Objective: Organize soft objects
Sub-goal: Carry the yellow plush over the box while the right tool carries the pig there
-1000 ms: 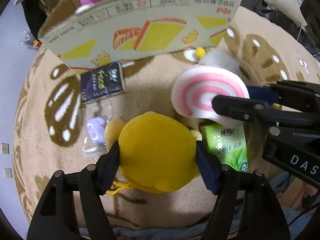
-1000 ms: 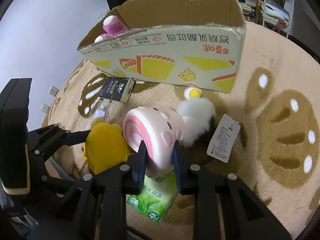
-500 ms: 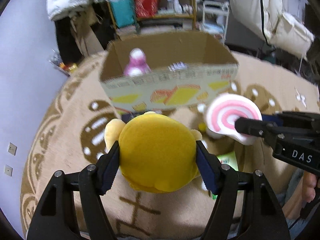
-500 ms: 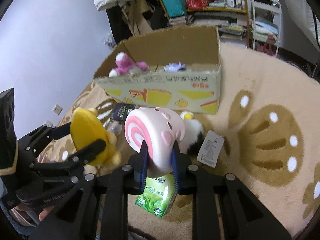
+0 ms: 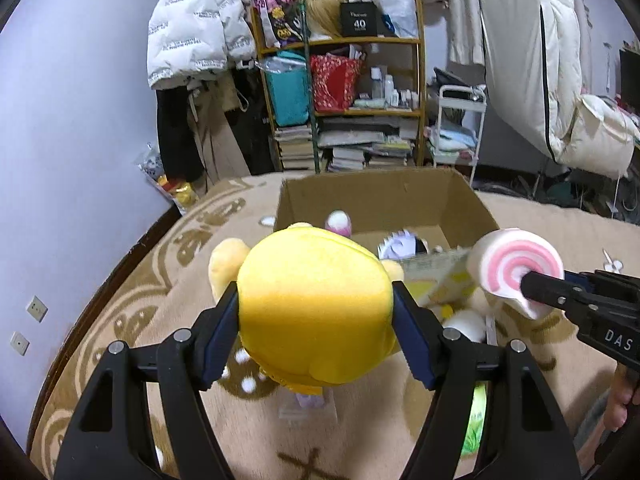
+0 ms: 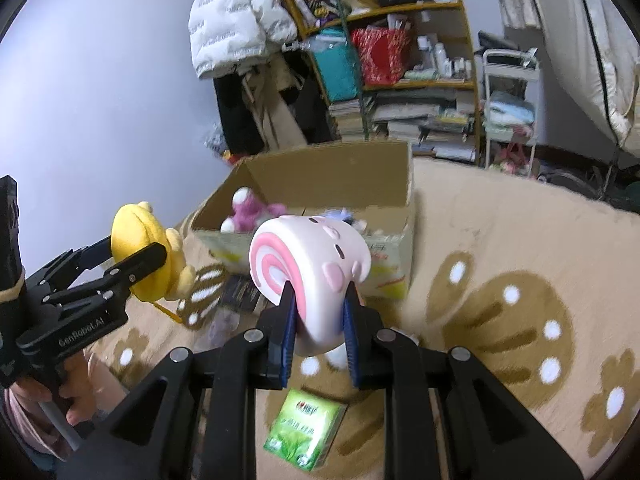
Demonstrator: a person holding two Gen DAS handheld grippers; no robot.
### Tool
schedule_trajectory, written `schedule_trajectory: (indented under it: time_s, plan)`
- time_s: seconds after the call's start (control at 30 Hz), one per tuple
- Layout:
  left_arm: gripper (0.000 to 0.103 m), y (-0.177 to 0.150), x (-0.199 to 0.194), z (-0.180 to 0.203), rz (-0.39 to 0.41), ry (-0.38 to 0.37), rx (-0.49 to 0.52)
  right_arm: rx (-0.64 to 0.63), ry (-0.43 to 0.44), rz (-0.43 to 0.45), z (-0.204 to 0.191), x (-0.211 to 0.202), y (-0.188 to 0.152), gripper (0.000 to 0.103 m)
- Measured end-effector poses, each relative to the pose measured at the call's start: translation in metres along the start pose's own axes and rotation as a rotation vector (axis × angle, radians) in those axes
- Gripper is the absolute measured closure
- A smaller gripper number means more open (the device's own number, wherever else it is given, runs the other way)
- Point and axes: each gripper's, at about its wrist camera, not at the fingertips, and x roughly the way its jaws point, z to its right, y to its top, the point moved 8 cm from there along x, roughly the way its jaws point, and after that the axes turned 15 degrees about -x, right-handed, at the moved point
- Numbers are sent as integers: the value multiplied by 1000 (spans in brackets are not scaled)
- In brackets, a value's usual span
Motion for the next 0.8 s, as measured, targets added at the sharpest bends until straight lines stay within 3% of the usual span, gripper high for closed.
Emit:
schedule_trajectory:
  time_s: [0.37,0.8]
  plan:
    - [32,47,25,12,60,-22,7,-18,-40,113,14,3,43,81]
    - [32,90,63,39,107,-58,29,-39,-66,130,39,26,62,81]
